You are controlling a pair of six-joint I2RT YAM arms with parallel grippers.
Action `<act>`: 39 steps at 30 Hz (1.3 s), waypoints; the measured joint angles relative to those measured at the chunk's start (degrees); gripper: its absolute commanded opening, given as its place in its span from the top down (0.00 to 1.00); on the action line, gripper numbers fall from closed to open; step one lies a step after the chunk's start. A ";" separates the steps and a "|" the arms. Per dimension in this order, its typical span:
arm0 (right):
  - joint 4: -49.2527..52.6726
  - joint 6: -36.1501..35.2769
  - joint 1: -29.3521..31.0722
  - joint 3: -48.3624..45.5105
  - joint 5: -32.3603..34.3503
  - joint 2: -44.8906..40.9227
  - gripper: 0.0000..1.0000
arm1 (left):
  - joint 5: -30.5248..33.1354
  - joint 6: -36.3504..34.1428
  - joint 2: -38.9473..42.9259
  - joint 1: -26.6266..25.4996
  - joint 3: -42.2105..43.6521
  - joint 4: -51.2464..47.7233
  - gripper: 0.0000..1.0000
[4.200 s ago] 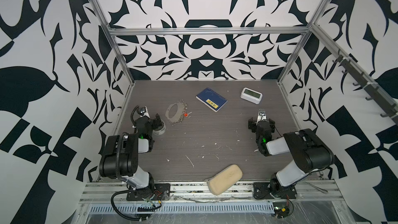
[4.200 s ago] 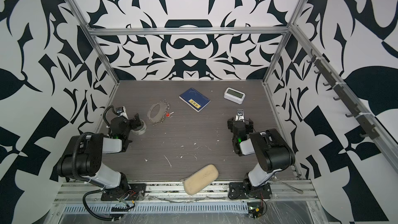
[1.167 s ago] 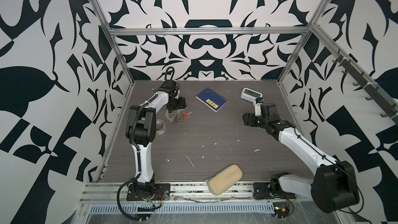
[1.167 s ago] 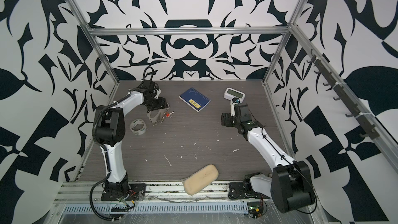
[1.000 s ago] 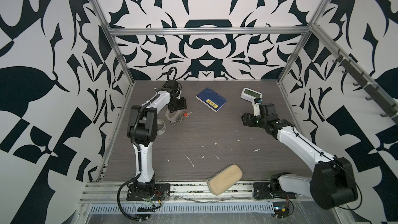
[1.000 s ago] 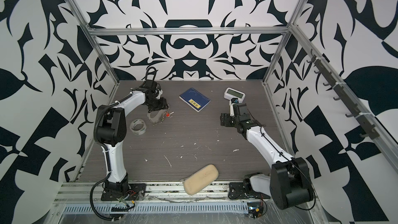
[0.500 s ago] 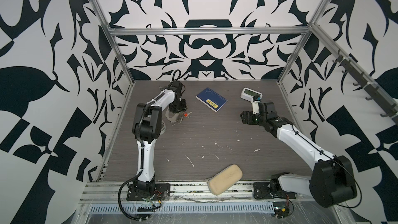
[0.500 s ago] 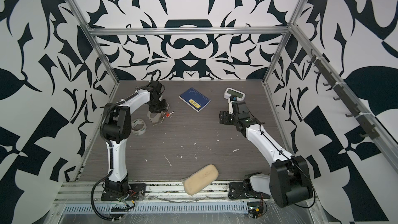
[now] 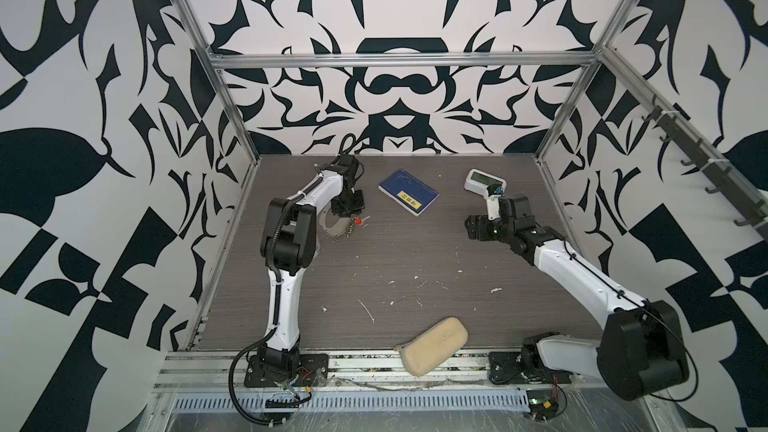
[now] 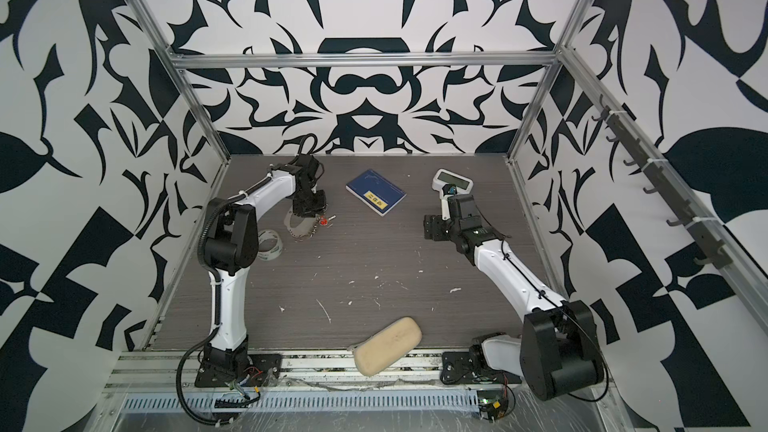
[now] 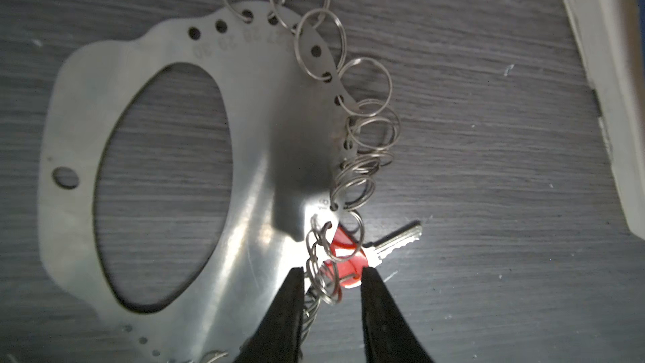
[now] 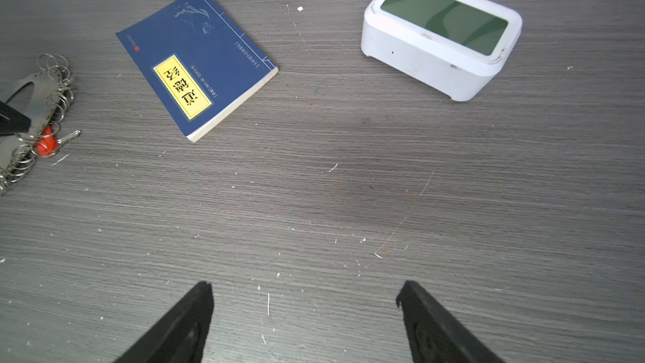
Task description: Remove the keys from the keyring
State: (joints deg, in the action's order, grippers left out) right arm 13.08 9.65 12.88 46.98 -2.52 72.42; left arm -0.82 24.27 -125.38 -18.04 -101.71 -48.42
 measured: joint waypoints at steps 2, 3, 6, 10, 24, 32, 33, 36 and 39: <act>0.00 -0.50 0.00 0.00 0.22 -0.02 0.12 | 0.07 0.13 0.00 -0.07 0.00 -0.39 0.70; 0.00 -0.70 0.00 0.00 0.28 -0.02 0.12 | 0.22 0.20 0.00 -0.17 0.00 -0.59 0.70; 0.00 -1.07 0.00 0.00 0.44 -0.11 0.11 | 0.79 0.26 -0.02 -0.35 0.00 -0.76 0.71; 0.02 -1.53 0.00 0.00 0.61 -0.11 0.11 | 0.94 0.46 -0.46 -0.35 0.00 -0.96 0.74; 0.33 -2.67 0.00 -0.81 1.11 -2.80 0.10 | 1.03 1.73 -1.53 -0.96 -0.07 -1.33 0.99; 0.46 -2.80 0.00 -2.51 1.07 -4.37 0.09 | 0.26 3.80 1.57 -3.58 4.13 -0.79 1.00; 0.46 -2.86 0.00 -2.97 1.05 -4.94 0.08 | 0.09 4.42 2.34 -4.48 5.03 -0.66 1.00; 0.61 -3.34 0.00 -4.39 0.26 -6.69 0.08 | -0.46 6.10 4.20 -7.93 6.73 -0.63 1.00; 1.14 -3.65 0.00 -5.27 -1.09 -8.37 0.07 | -0.92 7.78 5.51 -11.78 7.78 -0.46 1.00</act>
State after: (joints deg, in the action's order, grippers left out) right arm 14.22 6.00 12.88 41.71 -3.62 64.05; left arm -1.74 32.05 -119.87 -29.82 -93.93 -48.88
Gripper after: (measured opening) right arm 0.927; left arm 0.057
